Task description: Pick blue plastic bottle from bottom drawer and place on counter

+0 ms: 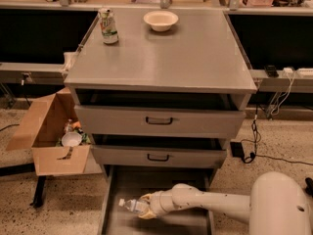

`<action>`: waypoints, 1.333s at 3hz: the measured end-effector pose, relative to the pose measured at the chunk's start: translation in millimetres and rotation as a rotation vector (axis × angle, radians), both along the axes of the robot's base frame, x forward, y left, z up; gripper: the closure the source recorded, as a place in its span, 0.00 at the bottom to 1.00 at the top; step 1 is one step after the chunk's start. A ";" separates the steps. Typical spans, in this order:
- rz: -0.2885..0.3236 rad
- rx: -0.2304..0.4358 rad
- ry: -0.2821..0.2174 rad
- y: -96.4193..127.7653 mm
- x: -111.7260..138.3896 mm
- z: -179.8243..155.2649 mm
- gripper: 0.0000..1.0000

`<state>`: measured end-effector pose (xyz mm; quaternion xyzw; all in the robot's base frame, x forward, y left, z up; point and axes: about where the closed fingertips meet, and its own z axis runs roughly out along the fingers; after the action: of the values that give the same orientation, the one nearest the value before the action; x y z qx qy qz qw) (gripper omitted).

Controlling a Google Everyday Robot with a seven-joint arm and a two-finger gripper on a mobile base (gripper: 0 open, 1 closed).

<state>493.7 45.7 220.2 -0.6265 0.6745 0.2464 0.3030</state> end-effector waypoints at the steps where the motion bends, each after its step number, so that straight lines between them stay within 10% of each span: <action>1: 0.065 0.073 -0.009 8.0 -6.5 32.1 1.00; 3: 0.245 0.251 -0.127 26.6 -38.8 181.3 1.00; 4: 0.254 0.272 -0.139 28.7 -41.1 194.3 1.00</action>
Offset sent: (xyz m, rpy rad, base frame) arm -0.0458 0.0289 0.2068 0.3344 -0.1080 0.3217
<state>452.6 74.5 414.5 -0.6754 0.5281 0.3277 0.3969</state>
